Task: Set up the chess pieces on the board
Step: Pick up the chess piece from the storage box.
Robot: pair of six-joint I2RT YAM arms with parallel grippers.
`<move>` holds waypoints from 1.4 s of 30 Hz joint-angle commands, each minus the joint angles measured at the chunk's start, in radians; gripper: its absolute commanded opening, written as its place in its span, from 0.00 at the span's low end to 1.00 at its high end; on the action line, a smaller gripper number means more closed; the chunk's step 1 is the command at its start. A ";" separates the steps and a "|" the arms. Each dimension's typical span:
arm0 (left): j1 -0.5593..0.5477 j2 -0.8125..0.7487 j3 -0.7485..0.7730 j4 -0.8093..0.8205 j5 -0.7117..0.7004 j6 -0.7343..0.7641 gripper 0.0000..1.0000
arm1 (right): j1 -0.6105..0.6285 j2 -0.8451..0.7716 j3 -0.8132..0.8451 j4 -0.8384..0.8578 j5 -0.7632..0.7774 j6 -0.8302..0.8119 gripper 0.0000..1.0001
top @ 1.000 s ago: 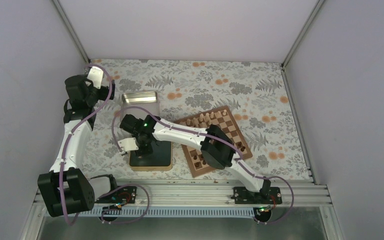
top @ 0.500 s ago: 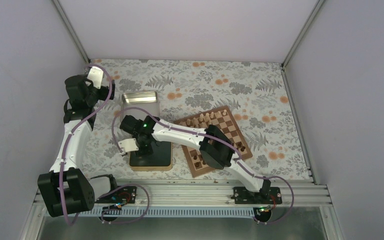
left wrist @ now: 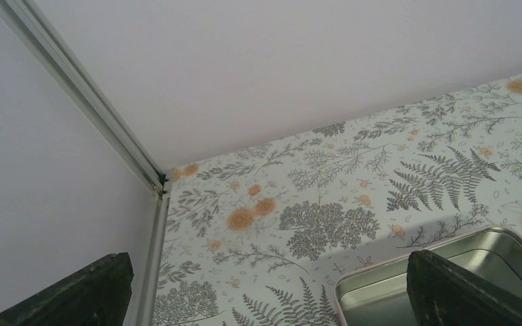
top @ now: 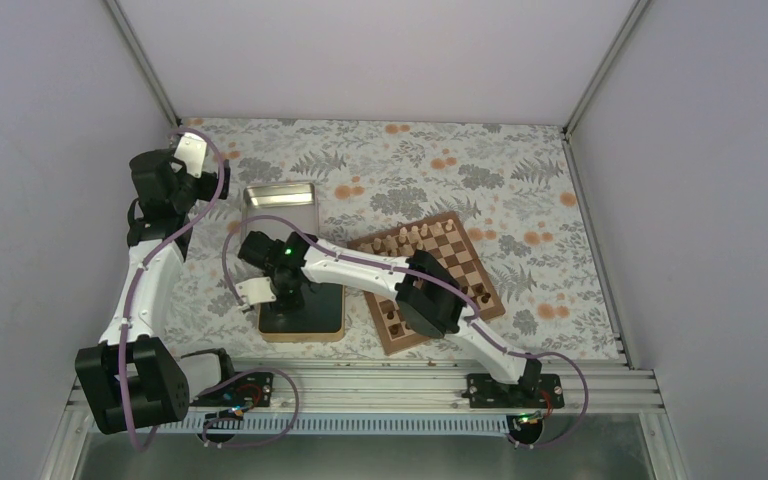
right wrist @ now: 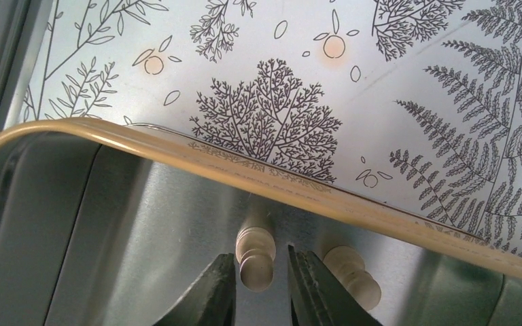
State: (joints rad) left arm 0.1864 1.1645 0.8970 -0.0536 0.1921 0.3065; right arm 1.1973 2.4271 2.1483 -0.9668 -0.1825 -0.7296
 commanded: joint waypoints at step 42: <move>0.007 -0.019 -0.004 0.013 0.018 0.008 1.00 | -0.195 -0.384 -0.160 -0.142 0.007 0.014 0.08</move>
State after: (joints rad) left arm 0.1879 1.1599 0.8970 -0.0532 0.1940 0.3065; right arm 1.1187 2.1895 2.0491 -1.0771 -0.1715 -0.7284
